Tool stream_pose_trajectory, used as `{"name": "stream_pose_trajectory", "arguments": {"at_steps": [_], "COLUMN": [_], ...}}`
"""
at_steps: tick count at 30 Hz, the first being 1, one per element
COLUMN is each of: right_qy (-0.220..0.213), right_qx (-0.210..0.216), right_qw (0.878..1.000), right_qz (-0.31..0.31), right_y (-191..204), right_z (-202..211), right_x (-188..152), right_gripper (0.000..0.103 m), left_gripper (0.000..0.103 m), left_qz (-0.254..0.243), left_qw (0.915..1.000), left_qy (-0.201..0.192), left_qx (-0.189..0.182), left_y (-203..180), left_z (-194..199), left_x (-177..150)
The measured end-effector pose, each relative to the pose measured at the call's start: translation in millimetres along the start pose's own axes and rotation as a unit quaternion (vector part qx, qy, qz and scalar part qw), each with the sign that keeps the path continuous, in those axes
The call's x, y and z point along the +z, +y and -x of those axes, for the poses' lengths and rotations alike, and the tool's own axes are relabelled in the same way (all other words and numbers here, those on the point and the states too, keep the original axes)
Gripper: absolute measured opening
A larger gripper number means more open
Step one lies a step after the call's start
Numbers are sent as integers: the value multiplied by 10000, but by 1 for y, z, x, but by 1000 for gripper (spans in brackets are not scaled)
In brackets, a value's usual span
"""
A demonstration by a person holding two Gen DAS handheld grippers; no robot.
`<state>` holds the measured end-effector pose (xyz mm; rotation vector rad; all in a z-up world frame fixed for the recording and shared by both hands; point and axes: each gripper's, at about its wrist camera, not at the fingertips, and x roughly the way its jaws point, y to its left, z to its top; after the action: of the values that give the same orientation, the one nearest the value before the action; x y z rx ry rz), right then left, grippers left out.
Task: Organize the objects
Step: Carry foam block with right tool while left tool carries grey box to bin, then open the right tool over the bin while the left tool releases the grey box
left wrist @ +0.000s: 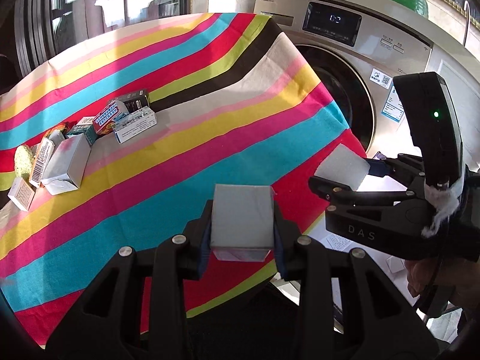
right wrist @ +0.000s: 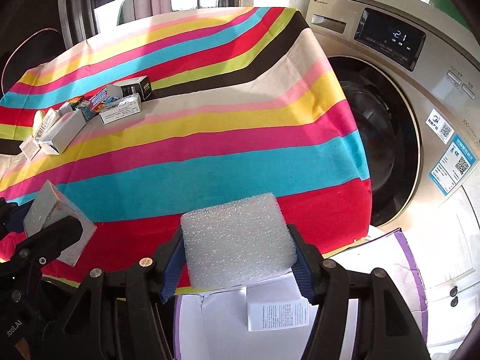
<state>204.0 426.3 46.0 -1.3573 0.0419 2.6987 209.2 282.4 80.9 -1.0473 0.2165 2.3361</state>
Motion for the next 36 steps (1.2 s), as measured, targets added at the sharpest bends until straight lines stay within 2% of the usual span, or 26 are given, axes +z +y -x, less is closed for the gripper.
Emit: {"name": "stream_pose_trajectory", "arguments": {"at_steps": [9,17,18,19,22,24,28,36], "right_qy": [212,447,462,486,538,559,535,417], "right_qx": [-383,-721,-760,-793,-881,-931,-935,-813], "right_qw": [9985,9952,9947,9942,9925,9915,9914,9931], "right_qz": [-325,-497,-516,-542,-650,-719,-747,-735], "right_y": [-44,-75,-78,-81,-89,-94,-95,-77], "right_z": [2,6,7,8,8,8,8,8], "right_x": [-26,-49,-51,-53,-59,-61,-62,-49], "right_gripper": [63,65,65,67,73,77,82,82], "left_gripper": [38,38,39,45,62,65,65,66], "left_qz": [-404,-527,-539,-563,-623,-604,-533,-152], "left_qw": [9964,9890,9877,9863,9859,9860,9870,9915], "left_qy": [369,649,660,673,631,626,596,351], "left_qx": [-654,-1224,-1315,-1395,-1417,-1424,-1393,-1241], "left_y": [-57,-82,-85,-89,-93,-93,-85,-49], "left_z": [-17,-29,-30,-30,-28,-27,-28,-21], "left_x": [-3,-11,-12,-12,-12,-12,-10,-10]}}
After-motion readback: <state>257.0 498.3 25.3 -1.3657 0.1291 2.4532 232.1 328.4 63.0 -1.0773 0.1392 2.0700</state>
